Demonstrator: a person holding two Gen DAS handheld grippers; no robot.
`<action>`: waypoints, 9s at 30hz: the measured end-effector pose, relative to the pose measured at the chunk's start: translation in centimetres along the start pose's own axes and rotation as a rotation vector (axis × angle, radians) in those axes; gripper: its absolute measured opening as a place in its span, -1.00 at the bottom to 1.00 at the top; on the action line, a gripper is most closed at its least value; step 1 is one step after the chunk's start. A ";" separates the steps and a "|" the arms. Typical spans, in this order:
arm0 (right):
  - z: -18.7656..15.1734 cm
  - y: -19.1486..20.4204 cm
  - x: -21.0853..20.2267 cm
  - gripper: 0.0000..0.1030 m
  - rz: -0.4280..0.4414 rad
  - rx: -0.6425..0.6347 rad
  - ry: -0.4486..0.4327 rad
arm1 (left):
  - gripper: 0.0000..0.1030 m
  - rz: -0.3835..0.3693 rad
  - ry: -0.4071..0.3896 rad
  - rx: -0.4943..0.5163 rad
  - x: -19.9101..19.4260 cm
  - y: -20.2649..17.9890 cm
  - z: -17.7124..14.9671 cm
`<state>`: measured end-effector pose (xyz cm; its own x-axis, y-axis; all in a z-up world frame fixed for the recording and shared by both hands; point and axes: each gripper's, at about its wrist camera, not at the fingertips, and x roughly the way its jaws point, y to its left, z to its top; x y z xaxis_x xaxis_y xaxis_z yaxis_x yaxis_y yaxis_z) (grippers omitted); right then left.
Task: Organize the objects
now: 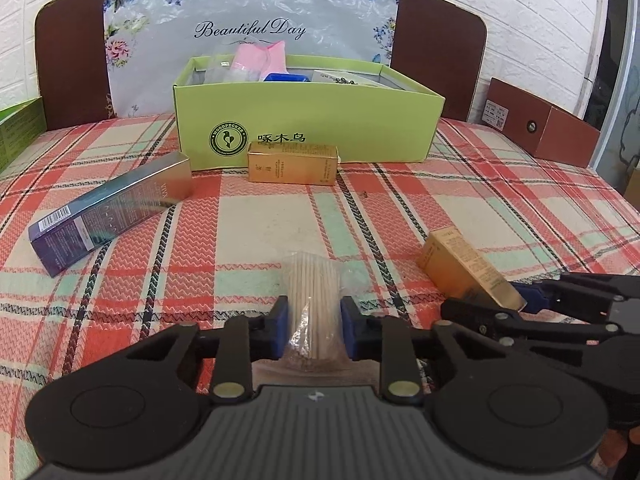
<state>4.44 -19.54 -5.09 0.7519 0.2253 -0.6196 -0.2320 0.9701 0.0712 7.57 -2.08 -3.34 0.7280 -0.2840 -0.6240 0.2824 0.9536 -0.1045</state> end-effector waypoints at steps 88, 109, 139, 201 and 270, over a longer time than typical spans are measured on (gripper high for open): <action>1.4 2.2 0.9 1.00 -0.059 0.025 -0.262 | 0.69 0.190 -0.137 0.014 1.0 12.9 5.0; 7.9 4.4 8.7 0.60 0.027 -0.284 -0.194 | -0.30 0.058 -0.084 -0.126 -2.8 8.8 0.6; -2.0 2.3 -4.4 -0.51 0.026 -0.064 -0.032 | -0.38 -0.099 0.052 -0.131 -2.7 4.2 -0.9; 2.1 0.1 -1.4 -0.54 0.152 0.034 -0.062 | -0.57 -0.067 -0.027 0.040 -2.7 0.4 4.4; 6.0 -1.7 -4.9 1.00 -0.081 0.011 -0.278 | 1.00 0.254 -0.259 -0.041 -7.7 -2.5 6.3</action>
<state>4.88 -21.74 2.48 0.9086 0.1614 -0.3852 -0.1586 0.9866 0.0393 5.16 -2.87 6.60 0.9074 -0.0489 -0.4174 0.0513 0.9987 -0.0055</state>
